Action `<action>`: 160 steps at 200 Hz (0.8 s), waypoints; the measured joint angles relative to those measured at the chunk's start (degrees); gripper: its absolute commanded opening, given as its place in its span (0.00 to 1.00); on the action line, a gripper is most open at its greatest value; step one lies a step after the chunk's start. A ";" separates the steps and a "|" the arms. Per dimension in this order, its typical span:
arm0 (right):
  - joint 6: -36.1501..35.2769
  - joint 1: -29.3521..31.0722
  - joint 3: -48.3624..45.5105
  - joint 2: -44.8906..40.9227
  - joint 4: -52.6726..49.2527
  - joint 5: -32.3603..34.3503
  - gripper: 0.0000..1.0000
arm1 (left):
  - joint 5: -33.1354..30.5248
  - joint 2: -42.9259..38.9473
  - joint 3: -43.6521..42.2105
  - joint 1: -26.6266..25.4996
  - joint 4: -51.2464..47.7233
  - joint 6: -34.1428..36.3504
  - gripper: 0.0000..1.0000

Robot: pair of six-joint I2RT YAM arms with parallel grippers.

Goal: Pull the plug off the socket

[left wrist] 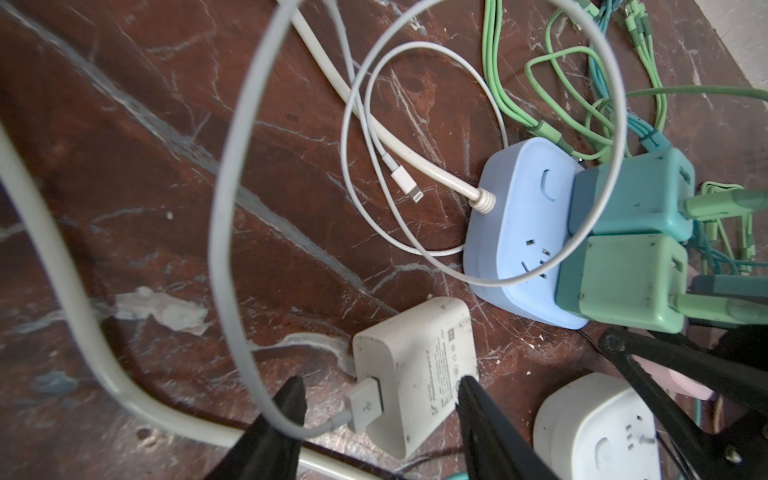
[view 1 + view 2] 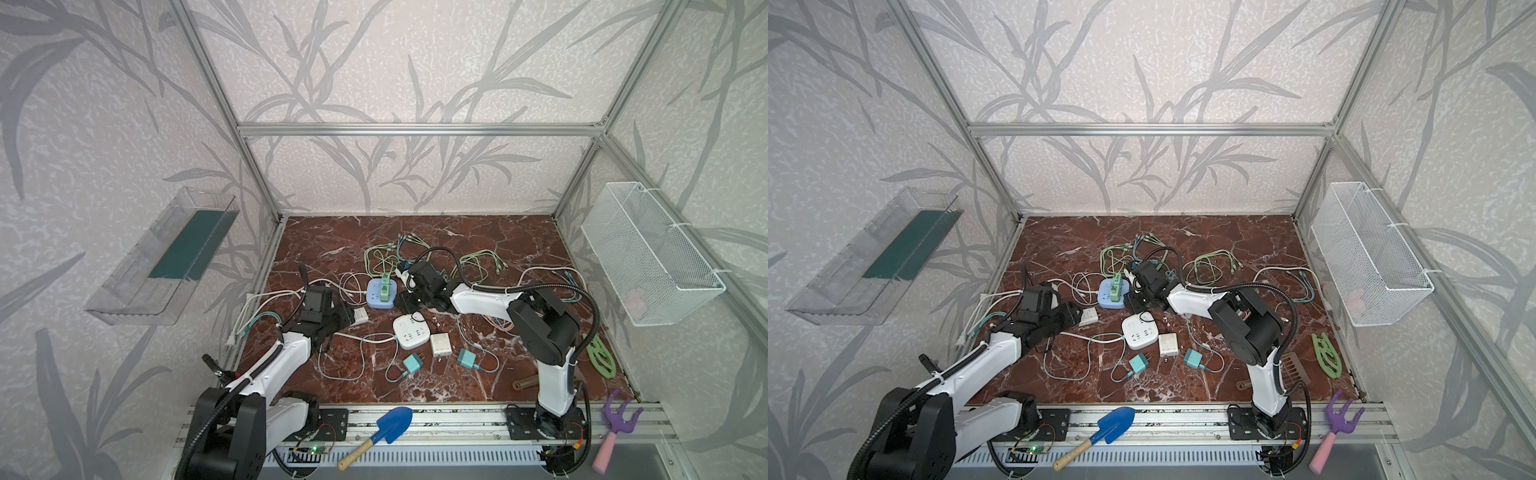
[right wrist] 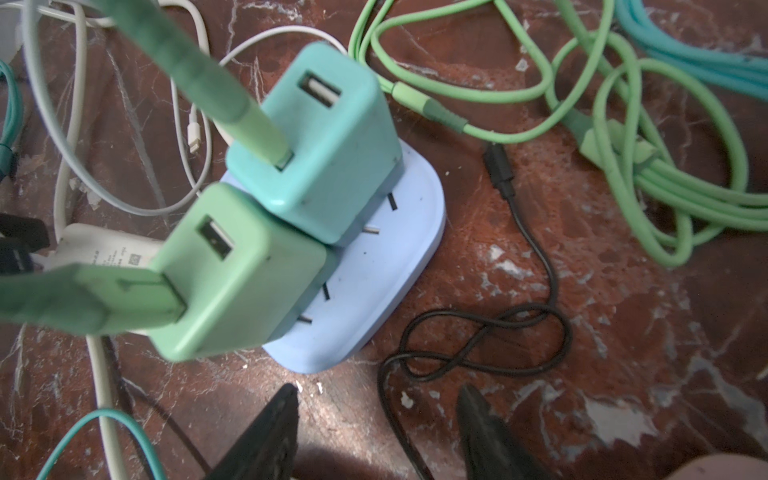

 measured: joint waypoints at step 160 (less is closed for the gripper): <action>1.05 0.02 0.02 0.00 0.02 0.44 0.62 | -11.87 -4.15 6.86 -8.55 -9.07 4.83 0.67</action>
